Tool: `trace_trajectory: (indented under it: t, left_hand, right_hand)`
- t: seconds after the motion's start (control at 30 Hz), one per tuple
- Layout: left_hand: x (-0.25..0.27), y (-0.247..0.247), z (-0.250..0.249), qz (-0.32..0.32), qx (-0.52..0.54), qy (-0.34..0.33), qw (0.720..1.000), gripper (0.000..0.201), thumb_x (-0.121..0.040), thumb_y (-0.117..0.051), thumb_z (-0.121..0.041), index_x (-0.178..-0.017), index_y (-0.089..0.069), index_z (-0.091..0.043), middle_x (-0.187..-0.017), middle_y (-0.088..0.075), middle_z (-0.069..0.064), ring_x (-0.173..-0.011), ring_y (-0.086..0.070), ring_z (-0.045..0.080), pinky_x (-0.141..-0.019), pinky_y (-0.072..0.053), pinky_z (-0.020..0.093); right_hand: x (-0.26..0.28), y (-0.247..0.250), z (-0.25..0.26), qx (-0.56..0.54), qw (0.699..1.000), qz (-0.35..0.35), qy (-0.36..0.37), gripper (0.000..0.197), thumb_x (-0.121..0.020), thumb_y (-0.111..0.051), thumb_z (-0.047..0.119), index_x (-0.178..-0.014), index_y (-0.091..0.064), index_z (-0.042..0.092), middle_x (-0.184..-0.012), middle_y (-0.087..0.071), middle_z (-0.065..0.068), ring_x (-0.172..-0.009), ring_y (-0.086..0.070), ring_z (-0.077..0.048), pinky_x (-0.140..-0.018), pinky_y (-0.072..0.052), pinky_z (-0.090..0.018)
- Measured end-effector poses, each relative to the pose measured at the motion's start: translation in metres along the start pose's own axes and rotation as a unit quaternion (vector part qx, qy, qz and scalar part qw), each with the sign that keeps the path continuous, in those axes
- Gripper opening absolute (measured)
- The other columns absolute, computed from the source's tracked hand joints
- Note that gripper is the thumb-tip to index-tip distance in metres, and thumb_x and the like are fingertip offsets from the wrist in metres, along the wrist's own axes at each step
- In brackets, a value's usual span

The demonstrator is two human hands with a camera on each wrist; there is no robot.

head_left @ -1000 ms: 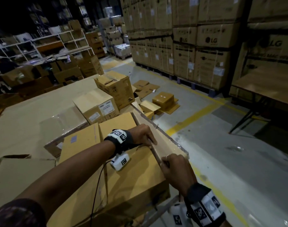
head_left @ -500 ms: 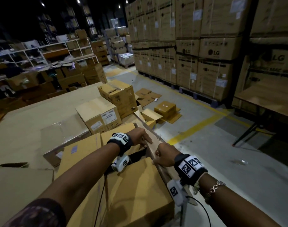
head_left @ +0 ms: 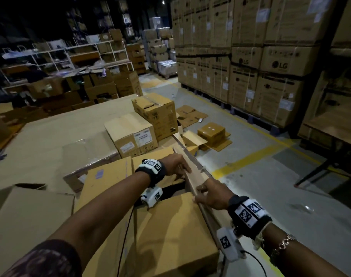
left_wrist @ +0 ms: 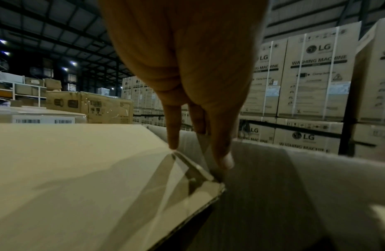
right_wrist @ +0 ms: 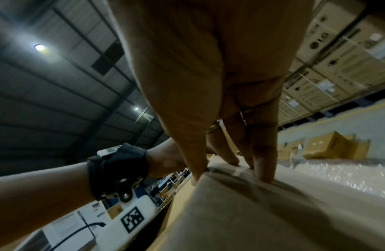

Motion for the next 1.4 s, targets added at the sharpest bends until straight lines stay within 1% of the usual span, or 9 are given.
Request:
trace_trajectory:
  t: [0.17,0.3,0.43,0.53,0.77,0.93,1.07,1.23,1.4]
  left_hand:
    - [0.053,0.031,-0.011,0.0,0.015,0.09,0.996,0.078,-0.085,-0.08,-0.035,-0.151,-0.043,-0.019,-0.149,-0.051,0.003,-0.132,-0.052,0.021,-0.107,-0.045,0.038]
    - [0.151,0.041,-0.018,0.039,0.047,0.168,0.984,0.07,-0.09,-0.07,-0.049,-0.15,-0.047,-0.021,-0.145,-0.057,-0.004,-0.13,-0.055,0.014,-0.106,-0.046,0.033]
    - [0.244,0.014,-0.025,0.007,0.024,0.212,0.977,0.061,-0.092,-0.066,-0.053,-0.145,-0.053,-0.025,-0.141,-0.058,-0.004,-0.126,-0.054,0.017,-0.105,-0.045,0.036]
    - [0.285,-0.022,-0.039,-0.017,0.067,0.198,0.978,0.054,-0.091,-0.064,-0.056,-0.138,-0.056,-0.03,-0.133,-0.059,-0.008,-0.115,-0.056,0.012,-0.1,-0.049,0.04]
    - [0.317,-0.075,-0.068,-0.084,0.068,0.165,0.98,0.059,-0.095,-0.059,-0.055,-0.148,-0.046,-0.033,-0.164,-0.026,-0.008,-0.149,-0.025,0.014,-0.118,-0.03,0.035]
    - [0.323,-0.082,-0.082,-0.096,0.02,0.182,0.978,0.061,-0.098,-0.045,-0.064,-0.151,-0.04,-0.035,-0.168,-0.014,-0.001,-0.155,-0.008,0.019,-0.123,-0.011,0.041]
    - [0.332,-0.082,-0.082,-0.092,0.012,0.18,0.979,0.069,-0.091,-0.051,-0.07,-0.151,-0.033,-0.042,-0.17,-0.007,-0.001,-0.156,-0.002,0.022,-0.123,-0.006,0.047]
    - [0.365,-0.05,-0.073,-0.217,-0.022,0.168,0.961,0.074,-0.092,-0.063,-0.051,-0.155,-0.024,-0.043,-0.168,-0.013,-0.003,-0.153,-0.018,0.018,-0.12,-0.027,0.043]
    - [0.426,0.003,-0.074,-0.438,-0.051,0.18,0.879,0.057,-0.096,-0.061,-0.033,-0.15,-0.042,-0.027,-0.159,-0.038,-0.003,-0.14,-0.044,0.013,-0.11,-0.045,0.033]
  right_hand:
    - [0.028,0.033,0.036,-0.001,0.999,-0.017,0.042,0.057,-0.084,-0.07,0.057,-0.125,-0.062,0.018,-0.126,-0.064,-0.002,-0.103,-0.064,-0.019,-0.085,-0.056,-0.039]
    - [0.061,0.066,0.11,-0.057,0.98,-0.039,0.184,0.049,-0.089,-0.068,0.05,-0.133,-0.062,0.029,-0.127,-0.065,0.008,-0.101,-0.064,-0.002,-0.085,-0.057,-0.029]
    - [0.058,0.065,0.161,-0.079,0.964,-0.019,0.254,0.045,-0.092,-0.069,0.041,-0.133,-0.064,0.024,-0.131,-0.066,0.007,-0.103,-0.065,0.0,-0.101,-0.052,-0.037]
    - [0.033,0.045,0.186,-0.058,0.967,0.019,0.248,0.038,-0.094,-0.068,0.032,-0.129,-0.066,0.016,-0.129,-0.067,0.0,-0.109,-0.066,-0.009,-0.093,-0.045,-0.027]
    - [-0.043,-0.036,0.188,0.012,0.981,0.108,0.161,0.026,-0.092,-0.069,0.013,-0.118,-0.073,0.007,-0.116,-0.073,-0.01,-0.105,-0.068,-0.02,-0.091,-0.054,-0.031]
    - [-0.049,-0.07,0.189,-0.037,0.976,0.151,0.154,0.016,-0.093,-0.065,0.005,-0.101,-0.079,0.004,-0.069,-0.073,0.0,-0.054,-0.06,-0.009,-0.057,-0.049,-0.028]
    - [-0.044,-0.069,0.197,-0.118,0.975,0.132,0.136,0.018,-0.092,-0.063,-0.001,-0.082,-0.077,-0.006,-0.071,-0.073,-0.018,-0.048,-0.055,-0.019,-0.052,-0.046,-0.03]
    - [-0.039,-0.034,0.239,-0.243,0.957,0.048,0.149,0.016,-0.093,-0.066,0.002,-0.084,-0.075,-0.007,-0.079,-0.074,-0.022,-0.068,-0.068,-0.025,-0.069,-0.061,-0.036]
    - [-0.027,-0.025,0.307,-0.387,0.895,0.038,0.216,0.013,-0.097,-0.065,0.014,-0.099,-0.074,0.005,-0.087,-0.077,-0.007,-0.081,-0.073,-0.032,-0.077,-0.061,-0.043]
Point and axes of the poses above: each hand's wrist, its own x-axis away from the middle knuckle, its own y-axis out of the back of the hand, z = x × y, the point moved 7 cm from there along -x, towards the middle knuckle
